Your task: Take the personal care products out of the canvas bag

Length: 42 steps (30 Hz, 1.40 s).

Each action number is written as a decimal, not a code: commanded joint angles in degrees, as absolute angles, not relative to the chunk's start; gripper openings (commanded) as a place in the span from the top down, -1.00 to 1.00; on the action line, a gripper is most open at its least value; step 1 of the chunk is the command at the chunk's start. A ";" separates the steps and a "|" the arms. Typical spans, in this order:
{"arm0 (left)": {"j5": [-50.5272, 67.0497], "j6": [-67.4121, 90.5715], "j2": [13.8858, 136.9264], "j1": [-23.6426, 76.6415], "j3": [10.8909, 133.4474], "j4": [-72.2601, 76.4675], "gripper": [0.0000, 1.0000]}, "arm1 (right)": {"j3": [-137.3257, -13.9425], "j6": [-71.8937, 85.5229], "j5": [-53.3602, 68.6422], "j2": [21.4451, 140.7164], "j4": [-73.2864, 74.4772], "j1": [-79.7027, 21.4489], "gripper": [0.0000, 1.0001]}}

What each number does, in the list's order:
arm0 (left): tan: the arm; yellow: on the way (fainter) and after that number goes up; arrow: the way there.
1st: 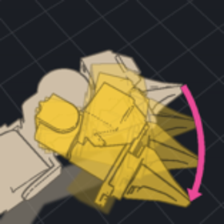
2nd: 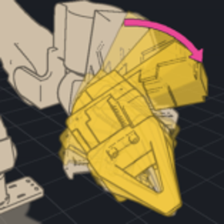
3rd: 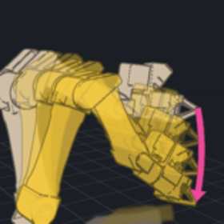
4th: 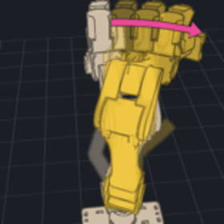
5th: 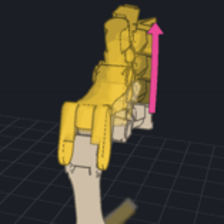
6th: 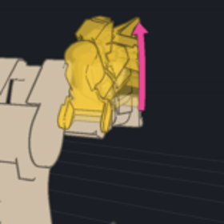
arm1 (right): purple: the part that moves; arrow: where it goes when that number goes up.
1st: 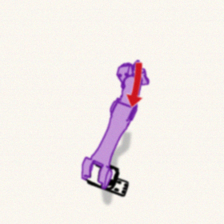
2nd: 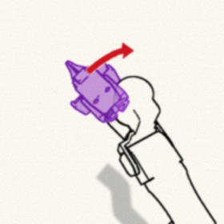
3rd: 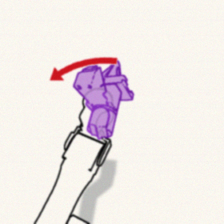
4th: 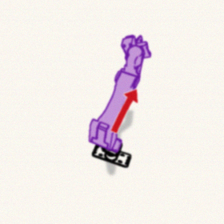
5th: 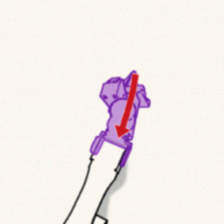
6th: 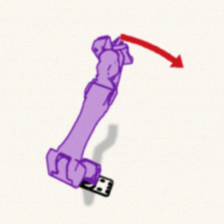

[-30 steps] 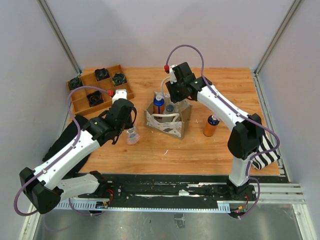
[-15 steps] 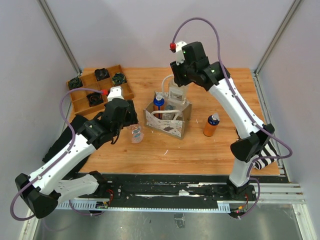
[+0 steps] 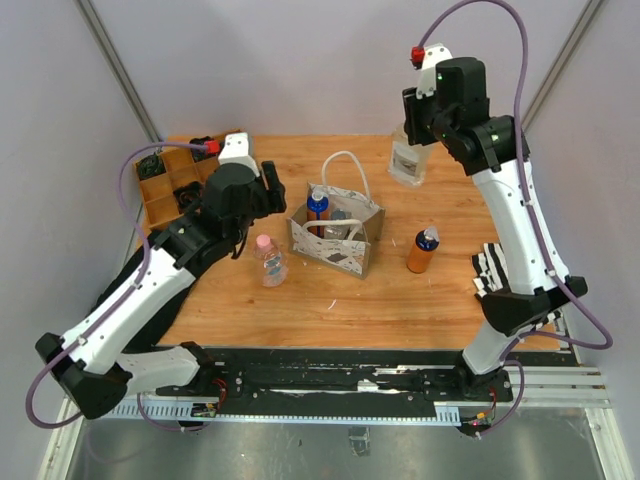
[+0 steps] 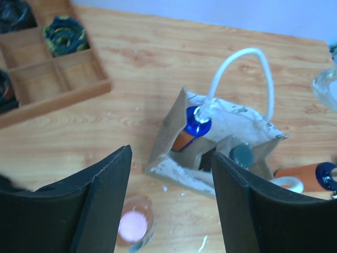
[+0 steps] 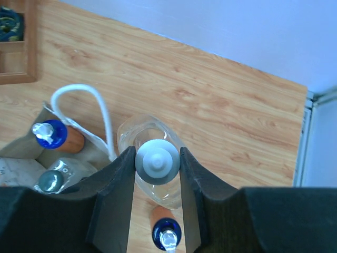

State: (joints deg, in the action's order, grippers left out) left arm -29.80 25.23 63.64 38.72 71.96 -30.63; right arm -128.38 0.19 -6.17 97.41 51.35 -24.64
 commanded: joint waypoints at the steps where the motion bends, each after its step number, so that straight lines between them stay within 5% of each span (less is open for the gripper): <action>1: -24.09 16.34 70.18 38.85 74.54 -18.49 -0.38 | -126.18 0.62 -7.74 94.03 44.13 -20.65 0.65; 8: -20.24 13.46 89.29 38.89 84.68 -16.47 -0.47 | -112.38 2.94 -6.06 93.09 38.14 -17.20 0.68; 15: -19.53 13.82 103.68 38.76 94.67 -21.33 -0.23 | -103.52 3.17 -6.97 92.82 35.20 -14.70 0.69; 27: -10.67 19.92 98.06 40.08 87.98 -24.15 0.03 | -90.08 4.35 -4.15 92.34 31.52 -10.90 0.67; 42: -22.57 18.97 99.22 41.04 85.39 -24.49 -0.27 | -84.57 5.55 -1.89 93.84 29.73 -10.80 0.62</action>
